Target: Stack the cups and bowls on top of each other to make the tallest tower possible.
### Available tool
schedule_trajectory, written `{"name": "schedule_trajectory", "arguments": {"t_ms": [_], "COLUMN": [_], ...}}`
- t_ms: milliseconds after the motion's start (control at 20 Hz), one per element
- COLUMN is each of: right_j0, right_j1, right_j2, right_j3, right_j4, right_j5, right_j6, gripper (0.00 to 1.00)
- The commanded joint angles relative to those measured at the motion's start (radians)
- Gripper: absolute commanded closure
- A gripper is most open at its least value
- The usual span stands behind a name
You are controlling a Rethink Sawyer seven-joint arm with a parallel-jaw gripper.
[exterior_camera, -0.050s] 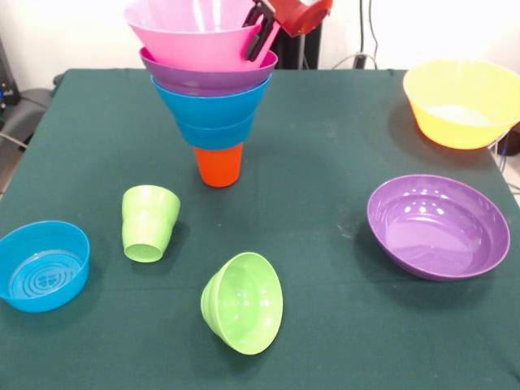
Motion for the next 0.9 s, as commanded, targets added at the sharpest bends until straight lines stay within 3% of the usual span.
{"name": "schedule_trajectory", "arguments": {"t_ms": [50,900], "right_j0": [-0.042,-0.052], "right_j1": [0.036,0.030], "right_j2": [0.163,0.184], "right_j3": [-0.039,-0.014], "right_j4": [0.016,-0.012], "right_j5": [0.026,0.004], "right_j6": [0.026,0.020], "gripper": [1.00,1.00]}}
